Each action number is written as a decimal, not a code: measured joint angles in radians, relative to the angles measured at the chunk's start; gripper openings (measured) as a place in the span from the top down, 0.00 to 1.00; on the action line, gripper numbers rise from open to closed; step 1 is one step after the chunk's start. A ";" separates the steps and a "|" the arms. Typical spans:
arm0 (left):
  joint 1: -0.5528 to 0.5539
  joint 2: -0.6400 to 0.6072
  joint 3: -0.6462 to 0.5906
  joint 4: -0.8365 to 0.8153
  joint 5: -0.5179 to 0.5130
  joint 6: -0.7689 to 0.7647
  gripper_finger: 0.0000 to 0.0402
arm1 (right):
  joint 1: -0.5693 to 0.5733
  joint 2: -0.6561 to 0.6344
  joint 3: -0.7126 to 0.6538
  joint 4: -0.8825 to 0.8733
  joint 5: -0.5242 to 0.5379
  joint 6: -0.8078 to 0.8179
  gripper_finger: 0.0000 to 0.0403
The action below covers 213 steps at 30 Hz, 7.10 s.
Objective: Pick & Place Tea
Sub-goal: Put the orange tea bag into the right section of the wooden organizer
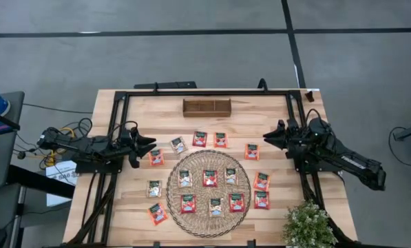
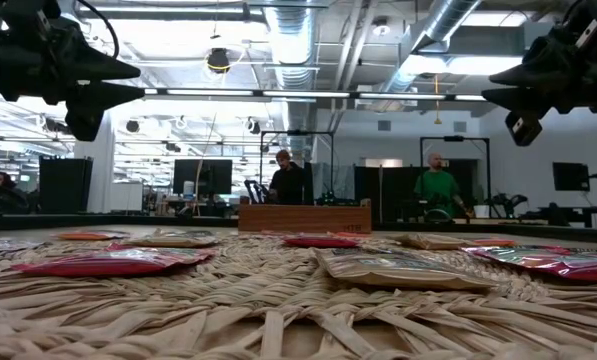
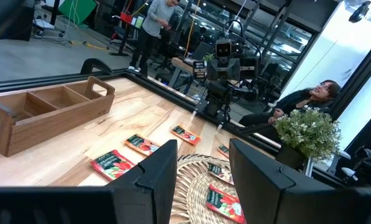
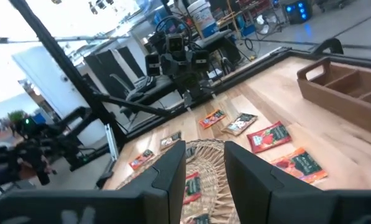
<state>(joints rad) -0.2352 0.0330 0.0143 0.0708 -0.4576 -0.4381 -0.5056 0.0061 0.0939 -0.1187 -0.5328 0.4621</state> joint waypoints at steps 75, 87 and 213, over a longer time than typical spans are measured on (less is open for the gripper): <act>0.000 0.000 0.002 0.011 -0.011 0.002 0.66 | 0.190 1.609 0.777 -0.707 0.405 -0.419 0.60; 0.000 0.000 0.002 0.011 -0.011 0.001 0.66 | 0.200 1.729 0.788 -0.714 0.435 -0.418 0.67; 0.000 0.000 0.002 0.014 -0.010 0.002 0.66 | 0.126 2.012 1.322 -0.343 1.318 -1.038 1.00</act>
<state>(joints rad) -0.2352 0.0326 0.0166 0.0843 -0.4679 -0.4358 -0.3792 2.0178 1.4162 -0.4619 0.7856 -0.5758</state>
